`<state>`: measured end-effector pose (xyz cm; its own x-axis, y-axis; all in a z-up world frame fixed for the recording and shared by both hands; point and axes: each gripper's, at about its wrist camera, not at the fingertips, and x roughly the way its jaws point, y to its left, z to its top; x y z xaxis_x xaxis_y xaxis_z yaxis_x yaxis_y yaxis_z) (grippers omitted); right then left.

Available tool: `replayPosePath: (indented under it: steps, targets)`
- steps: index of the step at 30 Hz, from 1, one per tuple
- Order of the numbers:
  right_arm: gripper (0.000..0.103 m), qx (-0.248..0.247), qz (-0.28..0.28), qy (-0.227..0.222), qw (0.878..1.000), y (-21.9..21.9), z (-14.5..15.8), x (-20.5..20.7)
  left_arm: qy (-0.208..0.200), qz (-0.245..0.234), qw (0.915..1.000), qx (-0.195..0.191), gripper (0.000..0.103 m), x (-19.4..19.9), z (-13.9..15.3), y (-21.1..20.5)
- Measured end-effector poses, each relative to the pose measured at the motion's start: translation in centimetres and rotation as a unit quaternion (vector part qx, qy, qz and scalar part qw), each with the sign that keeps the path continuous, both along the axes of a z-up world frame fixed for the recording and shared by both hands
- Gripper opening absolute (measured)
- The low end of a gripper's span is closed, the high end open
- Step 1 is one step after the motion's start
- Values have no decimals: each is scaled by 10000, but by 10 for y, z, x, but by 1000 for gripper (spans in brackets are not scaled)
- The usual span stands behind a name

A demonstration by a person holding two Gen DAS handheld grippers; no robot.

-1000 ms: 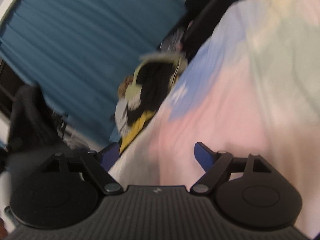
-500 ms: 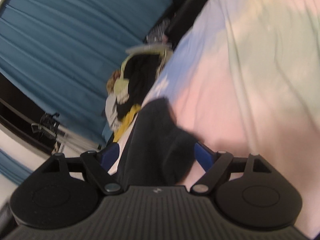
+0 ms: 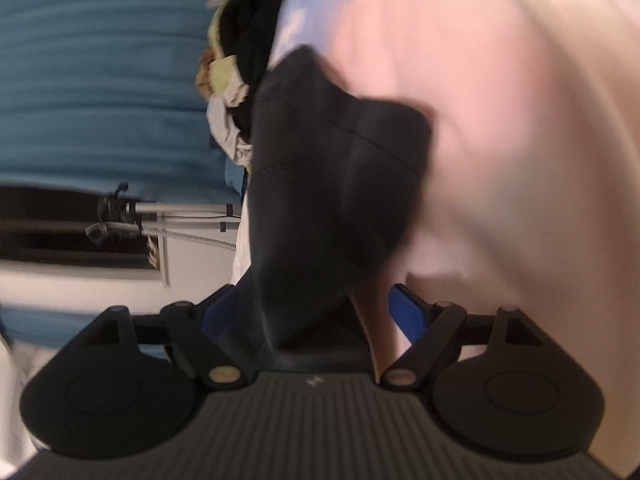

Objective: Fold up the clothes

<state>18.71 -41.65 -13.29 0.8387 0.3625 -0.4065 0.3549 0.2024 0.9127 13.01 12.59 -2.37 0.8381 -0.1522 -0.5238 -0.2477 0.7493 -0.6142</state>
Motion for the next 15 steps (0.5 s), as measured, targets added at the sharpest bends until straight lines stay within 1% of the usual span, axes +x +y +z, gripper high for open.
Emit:
replayPosePath:
  steps: [1,2,3,5,6,7,8,10,11,12,13,15]
  targets:
    - [83,-85,-137,-54,9999,-2,-1,3,-48,17,10000,-40,92,3,0,2]
    - [82,-133,-256,-36,9996,-4,-3,5,-85,33,10000,24,92,8,-1,1]
    - [78,-195,-358,21,9992,-4,-7,7,-119,50,9999,109,93,13,-3,0]
    - [74,-352,-588,63,9976,-6,-11,13,-126,329,9989,294,93,22,-9,-2]
    - [73,-391,-689,69,9968,-8,-12,18,-127,479,9980,387,93,26,-11,-2]
    - [71,-447,-787,38,9959,-10,-10,20,-164,622,9974,337,93,29,-13,1]
    - [66,-622,-908,-37,9939,-11,-5,21,-179,681,9973,200,93,29,-14,7]
    - [59,-1204,-1001,-266,9873,-12,8,22,-177,743,9971,-21,93,31,-17,16]
    - [49,-1401,-976,-293,9849,-12,11,25,-161,759,9970,-78,93,32,-18,19]
    - [32,-1527,-946,-275,9833,-13,14,29,-150,765,9969,-66,93,32,-19,20]
    - [26,-1609,-932,-274,9822,-13,17,32,-133,757,9970,-29,93,32,-20,20]
    - [20,-1827,-878,-327,9787,-11,27,37,-74,737,9973,0,93,32,-22,20]
